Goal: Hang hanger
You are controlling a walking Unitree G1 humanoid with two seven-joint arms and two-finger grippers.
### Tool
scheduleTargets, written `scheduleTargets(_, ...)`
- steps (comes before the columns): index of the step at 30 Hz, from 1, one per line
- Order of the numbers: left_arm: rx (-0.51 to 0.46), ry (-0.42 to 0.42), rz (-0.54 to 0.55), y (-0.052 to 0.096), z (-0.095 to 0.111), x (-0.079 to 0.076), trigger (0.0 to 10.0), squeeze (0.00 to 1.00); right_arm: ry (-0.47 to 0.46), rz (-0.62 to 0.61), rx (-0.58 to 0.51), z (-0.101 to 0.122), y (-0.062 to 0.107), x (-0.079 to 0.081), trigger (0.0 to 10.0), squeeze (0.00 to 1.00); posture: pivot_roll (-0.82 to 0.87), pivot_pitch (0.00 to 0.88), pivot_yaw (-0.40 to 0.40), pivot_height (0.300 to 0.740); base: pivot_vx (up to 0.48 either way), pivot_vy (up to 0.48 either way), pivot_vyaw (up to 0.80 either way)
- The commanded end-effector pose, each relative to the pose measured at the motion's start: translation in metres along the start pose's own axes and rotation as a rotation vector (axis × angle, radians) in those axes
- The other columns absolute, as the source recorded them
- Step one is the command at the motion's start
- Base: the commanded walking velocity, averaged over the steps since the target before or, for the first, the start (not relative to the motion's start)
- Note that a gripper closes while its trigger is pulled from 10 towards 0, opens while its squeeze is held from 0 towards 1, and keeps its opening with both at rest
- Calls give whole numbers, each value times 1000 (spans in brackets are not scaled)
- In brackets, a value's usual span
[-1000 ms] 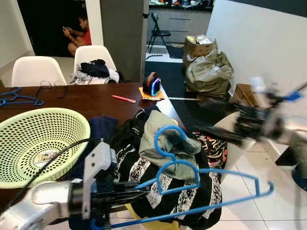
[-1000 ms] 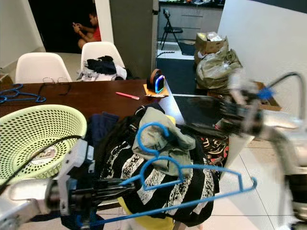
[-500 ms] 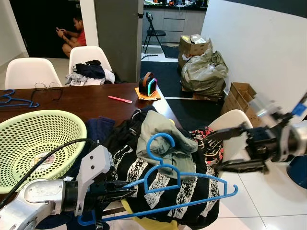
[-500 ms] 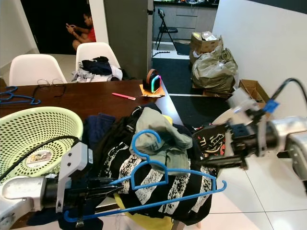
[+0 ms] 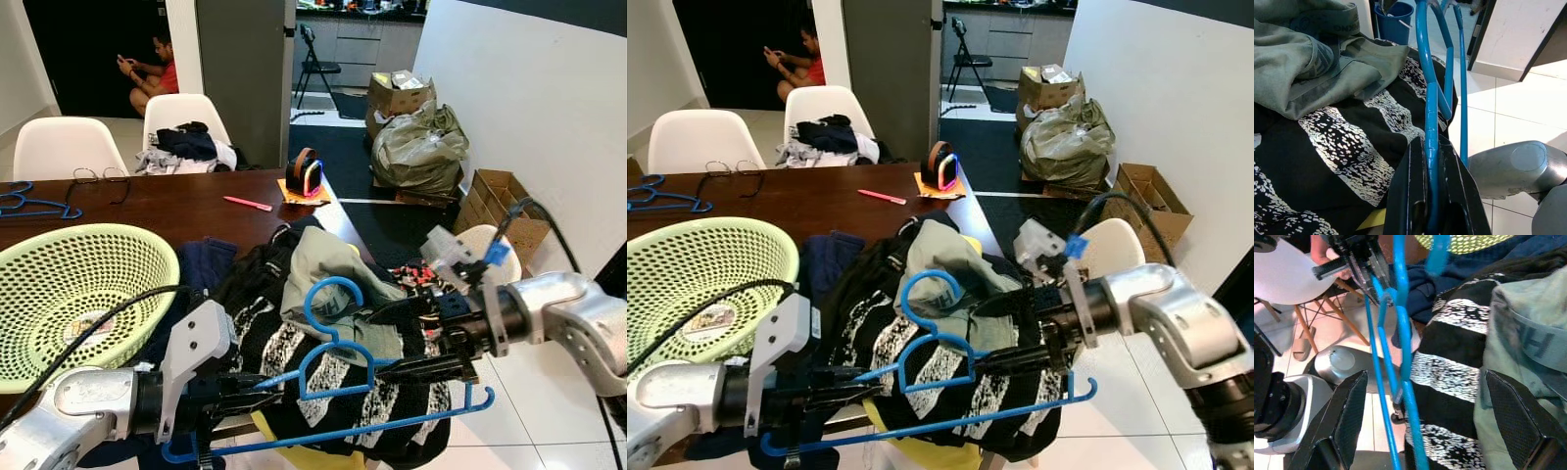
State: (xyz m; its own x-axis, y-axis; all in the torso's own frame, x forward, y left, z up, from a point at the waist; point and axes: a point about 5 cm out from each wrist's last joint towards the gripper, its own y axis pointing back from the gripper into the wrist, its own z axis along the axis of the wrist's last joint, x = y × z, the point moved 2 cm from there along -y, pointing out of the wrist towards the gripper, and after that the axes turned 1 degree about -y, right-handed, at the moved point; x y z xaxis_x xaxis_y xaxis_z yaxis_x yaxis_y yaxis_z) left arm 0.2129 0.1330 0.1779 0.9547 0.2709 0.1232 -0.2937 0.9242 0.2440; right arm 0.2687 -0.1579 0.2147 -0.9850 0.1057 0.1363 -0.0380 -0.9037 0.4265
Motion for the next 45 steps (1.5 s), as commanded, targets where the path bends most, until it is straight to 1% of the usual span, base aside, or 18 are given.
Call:
scheduleTargets(1,-21,-17,-25,-3,5,-3,10000,0,-6,16,18,-1,-3,4,10000,0,65,0,-66,740,0,0,0)
scheduleTargets(7,-23,-22,-26,-5,5,-2,10000,0,-24,21,20,-2,-13,8,9882,0,57,0,-64,740,0,0,0)
scheduleTargets(8,-23,-24,-27,-5,5,-2,10000,0,-30,32,19,-2,-16,10,5059,0,56,0,-63,740,0,0,0)
scheduleTargets(11,-23,-25,-27,-5,5,-1,10000,0,-34,39,18,-3,-18,11,5059,0,56,0,-63,740,0,0,0)
scheduleTargets(12,-23,-26,-28,-6,5,-1,10000,0,-39,49,13,-3,-19,13,0,0,56,0,-63,740,0,0,0)
scheduleTargets(22,-25,-32,-29,-9,5,-1,10000,0,-61,74,0,-3,-26,18,0,0,54,0,-61,740,0,0,0)
scheduleTargets(28,-32,-41,-22,-11,5,0,10000,0,-74,62,5,-6,-29,18,0,0,55,0,-61,740,0,0,0)
scheduleTargets(31,-48,-19,-4,-12,6,2,10000,0,-75,49,4,-6,-29,16,0,0,55,0,-61,740,0,0,0)
scheduleTargets(32,-70,10,2,-13,8,4,10000,1000,-73,38,3,-5,-29,15,0,0,55,0,-61,740,0,0,0)
scheduleTargets(34,-98,45,4,-13,11,5,10000,1000,-73,25,0,-5,-28,13,0,0,53,0,-60,740,0,0,0)
scheduleTargets(35,-98,45,4,-13,11,5,10000,1000,-73,25,0,-5,-28,13,0,0,53,0,-60,740,0,0,0)
scheduleTargets(37,-148,72,1,-12,17,5,10000,1000,-62,15,-25,-3,-26,11,0,0,55,0,-60,740,0,0,0)
scheduleTargets(38,-189,85,2,-9,22,6,10000,1000,-56,8,-51,0,-24,9,0,0,55,0,-60,740,0,0,0)
scheduleTargets(40,-235,96,4,-5,28,7,10000,1000,-51,1,-81,2,-21,7,0,0,55,0,-60,740,0,0,0)
scheduleTargets(42,-235,96,5,-5,27,7,10000,1000,-51,1,-81,2,-21,7,0,0,55,0,-60,740,0,0,0)
scheduleTargets(43,-305,95,23,2,38,11,10000,1000,-47,-27,-125,6,-15,2,0,0,60,0,-63,740,0,0,0)
scheduleTargets(44,-305,95,23,2,38,11,10000,1000,-47,-27,-125,6,-15,2,0,0,60,0,-63,740,0,0,0)
scheduleTargets(45,-480,83,61,21,66,18,10000,1000,-44,-97,-235,15,3,-10,0,0,63,0,-66,740,0,0,0)
